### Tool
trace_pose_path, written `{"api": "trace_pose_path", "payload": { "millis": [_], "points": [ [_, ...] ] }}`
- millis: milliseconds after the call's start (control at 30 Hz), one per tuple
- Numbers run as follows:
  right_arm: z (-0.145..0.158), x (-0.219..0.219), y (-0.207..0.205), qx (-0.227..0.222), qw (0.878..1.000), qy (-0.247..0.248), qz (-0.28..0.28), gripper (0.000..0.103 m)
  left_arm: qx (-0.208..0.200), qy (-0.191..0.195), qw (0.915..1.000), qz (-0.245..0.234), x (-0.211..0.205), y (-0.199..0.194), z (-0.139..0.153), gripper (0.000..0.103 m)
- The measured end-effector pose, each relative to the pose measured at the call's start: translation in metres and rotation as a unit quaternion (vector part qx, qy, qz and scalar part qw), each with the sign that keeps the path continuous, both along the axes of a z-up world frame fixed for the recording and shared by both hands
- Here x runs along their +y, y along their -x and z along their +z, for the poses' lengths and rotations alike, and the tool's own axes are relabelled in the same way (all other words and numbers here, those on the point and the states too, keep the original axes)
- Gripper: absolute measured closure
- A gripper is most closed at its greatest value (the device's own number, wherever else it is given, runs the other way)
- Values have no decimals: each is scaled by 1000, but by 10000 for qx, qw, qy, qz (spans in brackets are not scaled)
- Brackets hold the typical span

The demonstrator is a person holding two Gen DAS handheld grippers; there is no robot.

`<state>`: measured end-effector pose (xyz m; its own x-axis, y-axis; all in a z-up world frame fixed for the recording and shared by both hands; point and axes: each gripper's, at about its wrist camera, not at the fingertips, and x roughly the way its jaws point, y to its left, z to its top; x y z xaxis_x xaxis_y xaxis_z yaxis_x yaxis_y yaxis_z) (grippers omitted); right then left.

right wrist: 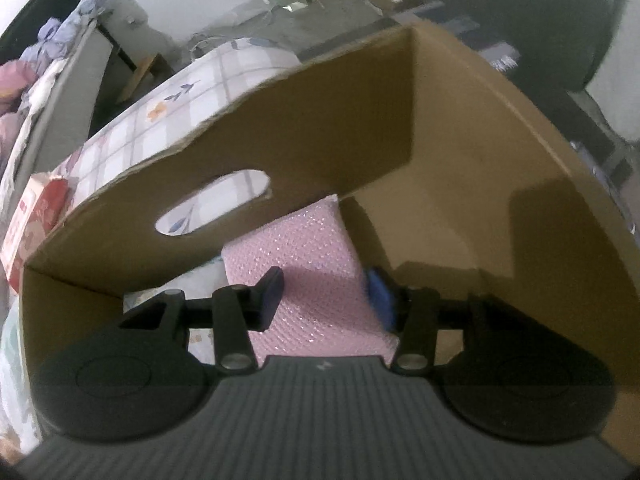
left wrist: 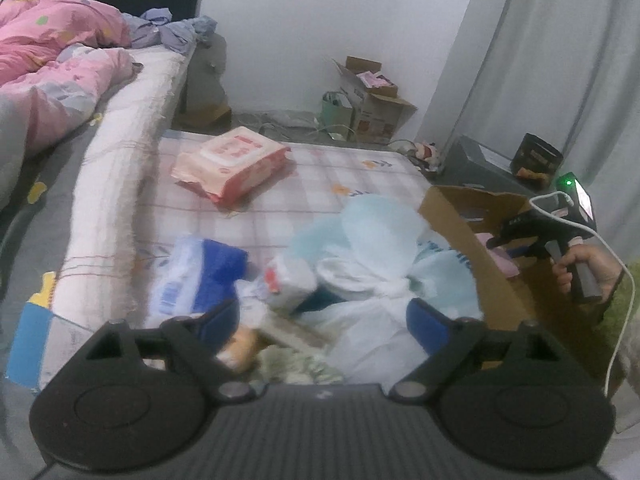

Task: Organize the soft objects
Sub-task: 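Reach the right tool to the blue-and-white box and grasp it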

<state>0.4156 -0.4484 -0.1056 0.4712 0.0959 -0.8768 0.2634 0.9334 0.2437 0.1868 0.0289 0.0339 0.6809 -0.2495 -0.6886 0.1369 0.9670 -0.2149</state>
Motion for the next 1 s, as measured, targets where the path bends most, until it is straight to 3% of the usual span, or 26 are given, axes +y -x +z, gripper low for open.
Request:
{"api": "trace_pose_path", "payload": {
  "millis": [133,333,633,833,1000],
  "points": [
    [4,5,-3,-58,9997,171,142,55,-49,-33,9998,195,11,8,1,12],
    [23,0,11,-273,9995,16,124,51,-159,-170,9984,515,31,27,3,11],
    [103,16,61,-1139,9924,-301,359,50,-438,-198,9956,805,58,68,6,11],
    [154,68,109,-1527,9790,-784,1102,50,-567,-269,9943,859,71,99,4,11],
    [175,131,131,-1518,9600,-1265,1983,50,-568,-183,9916,1147,83,113,-5,11]
  ]
}}
